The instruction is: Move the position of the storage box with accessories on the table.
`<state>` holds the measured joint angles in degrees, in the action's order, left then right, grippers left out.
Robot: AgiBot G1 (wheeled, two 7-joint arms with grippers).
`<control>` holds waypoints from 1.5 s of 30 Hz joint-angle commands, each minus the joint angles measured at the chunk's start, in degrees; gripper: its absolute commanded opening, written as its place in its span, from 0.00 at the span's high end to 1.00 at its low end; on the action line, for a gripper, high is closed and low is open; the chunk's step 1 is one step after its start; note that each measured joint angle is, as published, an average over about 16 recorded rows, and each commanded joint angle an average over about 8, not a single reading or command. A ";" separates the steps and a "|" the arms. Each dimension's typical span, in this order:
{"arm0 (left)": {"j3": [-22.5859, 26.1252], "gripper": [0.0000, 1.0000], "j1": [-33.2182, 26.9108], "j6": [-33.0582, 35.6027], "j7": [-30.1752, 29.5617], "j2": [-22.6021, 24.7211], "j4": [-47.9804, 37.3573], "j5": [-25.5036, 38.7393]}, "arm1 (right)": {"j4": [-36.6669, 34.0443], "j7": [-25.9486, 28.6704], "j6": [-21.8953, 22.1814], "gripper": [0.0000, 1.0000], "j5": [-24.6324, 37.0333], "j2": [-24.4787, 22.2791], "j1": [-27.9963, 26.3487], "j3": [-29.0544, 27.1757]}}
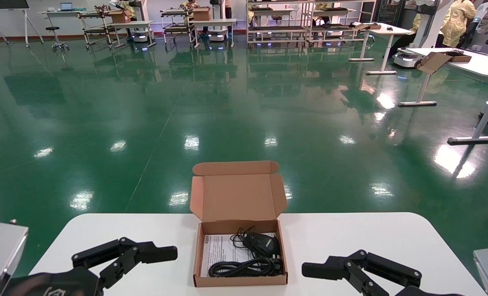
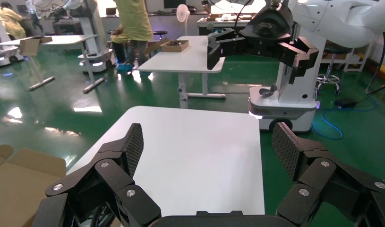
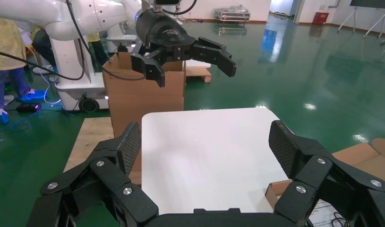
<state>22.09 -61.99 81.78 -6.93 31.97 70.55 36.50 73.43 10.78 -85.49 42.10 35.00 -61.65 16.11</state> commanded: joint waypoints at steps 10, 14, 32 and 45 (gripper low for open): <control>0.00 0.00 0.00 0.00 0.00 0.00 0.00 0.00 | -1.05 2.11 3.31 0.00 2.91 1.19 -1.95 1.15; 0.00 0.00 0.00 0.00 0.00 0.00 0.00 0.00 | -2.36 6.20 6.65 0.00 5.62 2.36 -4.18 2.71; 0.00 0.00 0.00 0.00 0.00 0.00 -0.01 0.00 | -20.53 16.65 14.56 0.00 25.22 15.21 -22.20 13.76; -0.01 0.00 0.01 -0.03 0.00 -0.02 -0.03 0.00 | -30.72 25.26 20.29 0.00 23.92 13.85 -20.90 12.08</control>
<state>22.08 -61.98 81.75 -6.94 31.95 70.52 36.50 44.02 34.76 -65.71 66.63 49.21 -82.91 28.57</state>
